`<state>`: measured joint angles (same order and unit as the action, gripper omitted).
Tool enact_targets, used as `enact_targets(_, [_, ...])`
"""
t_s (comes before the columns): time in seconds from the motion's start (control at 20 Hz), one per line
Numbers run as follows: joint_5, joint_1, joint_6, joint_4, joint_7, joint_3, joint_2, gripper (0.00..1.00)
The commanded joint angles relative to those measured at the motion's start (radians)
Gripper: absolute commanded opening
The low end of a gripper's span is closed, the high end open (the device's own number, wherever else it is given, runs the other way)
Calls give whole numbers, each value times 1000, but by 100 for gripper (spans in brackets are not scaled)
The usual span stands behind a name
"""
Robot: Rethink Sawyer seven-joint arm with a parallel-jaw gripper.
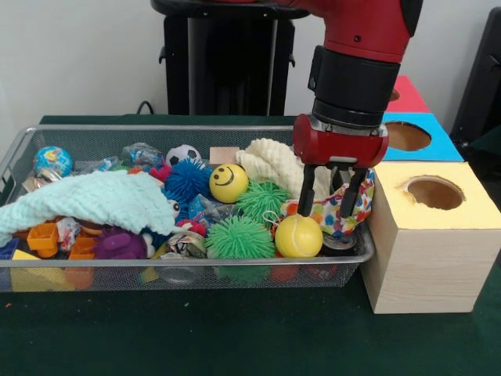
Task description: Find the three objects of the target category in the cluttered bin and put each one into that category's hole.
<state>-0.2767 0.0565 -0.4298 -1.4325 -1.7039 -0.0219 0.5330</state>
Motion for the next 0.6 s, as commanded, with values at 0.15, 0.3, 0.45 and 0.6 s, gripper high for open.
enact_targets(0.15, [20,60,17,-106,-107,77,-81,100])
enact_targets(0.3, [18,54,50,-103,-133,66,-105,100])
enact_targets(0.45, [26,69,69,-113,-136,82,-109,100])
enact_targets(0.6, [25,90,98,-112,-124,106,-126,100])
